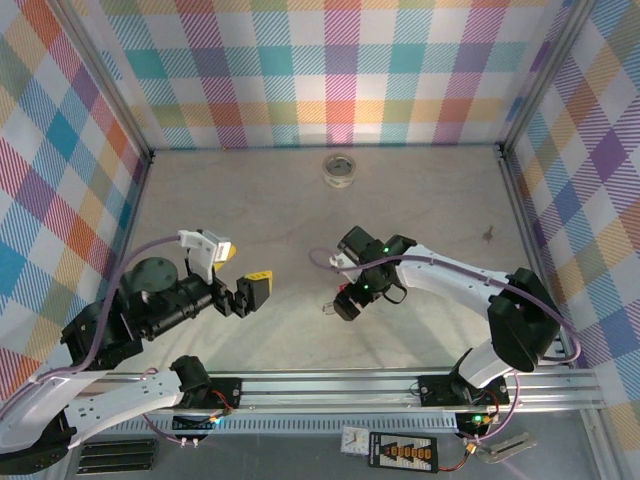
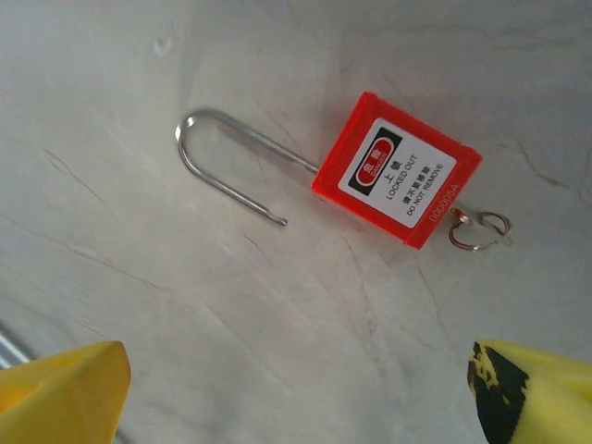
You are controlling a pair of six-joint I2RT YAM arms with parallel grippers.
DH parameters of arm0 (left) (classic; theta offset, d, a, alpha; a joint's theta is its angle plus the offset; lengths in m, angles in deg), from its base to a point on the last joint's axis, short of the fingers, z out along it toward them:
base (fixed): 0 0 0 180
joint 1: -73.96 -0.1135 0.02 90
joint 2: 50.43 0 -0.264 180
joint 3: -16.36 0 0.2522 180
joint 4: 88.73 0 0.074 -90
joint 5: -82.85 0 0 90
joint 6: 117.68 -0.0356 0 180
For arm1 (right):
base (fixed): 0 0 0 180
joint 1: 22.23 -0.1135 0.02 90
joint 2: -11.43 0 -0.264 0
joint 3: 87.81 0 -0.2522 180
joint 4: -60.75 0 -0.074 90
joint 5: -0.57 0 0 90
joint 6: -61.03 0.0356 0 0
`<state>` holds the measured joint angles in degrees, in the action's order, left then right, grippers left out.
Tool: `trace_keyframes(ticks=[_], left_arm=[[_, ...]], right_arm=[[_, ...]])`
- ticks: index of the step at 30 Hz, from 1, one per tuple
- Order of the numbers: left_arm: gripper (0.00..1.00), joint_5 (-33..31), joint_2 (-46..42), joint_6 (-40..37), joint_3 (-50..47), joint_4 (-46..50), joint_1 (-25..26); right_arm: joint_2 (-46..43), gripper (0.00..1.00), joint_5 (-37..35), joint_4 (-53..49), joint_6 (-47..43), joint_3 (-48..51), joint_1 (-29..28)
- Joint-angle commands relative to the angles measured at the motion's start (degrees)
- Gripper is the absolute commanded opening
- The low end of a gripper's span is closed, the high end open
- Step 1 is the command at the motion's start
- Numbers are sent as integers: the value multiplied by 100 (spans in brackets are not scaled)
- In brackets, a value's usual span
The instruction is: Unlock with the key
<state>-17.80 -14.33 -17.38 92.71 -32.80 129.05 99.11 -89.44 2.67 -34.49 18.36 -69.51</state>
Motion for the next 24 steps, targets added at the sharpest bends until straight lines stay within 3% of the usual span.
trace_keyframes(ticks=[1,10,24], left_arm=[[100,-128,20,191,-60,444,-7],[100,-12,210,134,-185,249,-7],[100,-102,197,166,-234,272,-7]], right_arm=[[-100,94,-12,420,-2088,132,-17],[698,93,392,651,-4009,-254,270],[1633,85,423,643,-4563,-838,461]])
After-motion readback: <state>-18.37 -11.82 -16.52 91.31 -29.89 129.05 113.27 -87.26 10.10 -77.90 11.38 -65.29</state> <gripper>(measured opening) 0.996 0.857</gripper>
